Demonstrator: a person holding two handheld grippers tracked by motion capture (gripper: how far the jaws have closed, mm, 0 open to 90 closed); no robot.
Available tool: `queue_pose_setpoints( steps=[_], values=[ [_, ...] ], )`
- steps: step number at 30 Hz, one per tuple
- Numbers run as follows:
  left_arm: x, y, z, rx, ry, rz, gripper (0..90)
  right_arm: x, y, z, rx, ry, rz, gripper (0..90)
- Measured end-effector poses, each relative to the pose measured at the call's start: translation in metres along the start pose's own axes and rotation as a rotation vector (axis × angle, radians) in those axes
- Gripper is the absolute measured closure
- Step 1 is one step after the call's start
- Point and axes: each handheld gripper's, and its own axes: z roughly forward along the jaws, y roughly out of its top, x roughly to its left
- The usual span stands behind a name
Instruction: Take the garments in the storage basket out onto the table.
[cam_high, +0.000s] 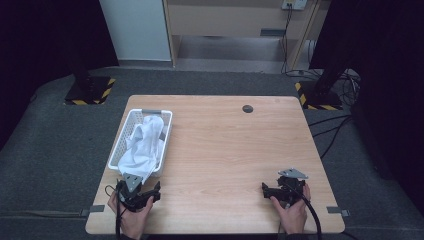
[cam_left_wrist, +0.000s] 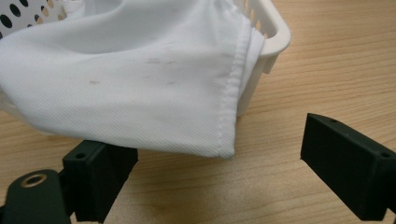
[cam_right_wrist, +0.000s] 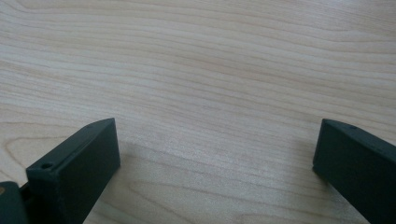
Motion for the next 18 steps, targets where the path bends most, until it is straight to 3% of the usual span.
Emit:
queue_pose_setpoints(
  steps=[18],
  values=[
    [-0.004,0.012,-0.018,-0.079,-0.012,-0.003,9.6,0.0,0.0,0.0,0.0,0.0,0.0,0.7]
  ],
)
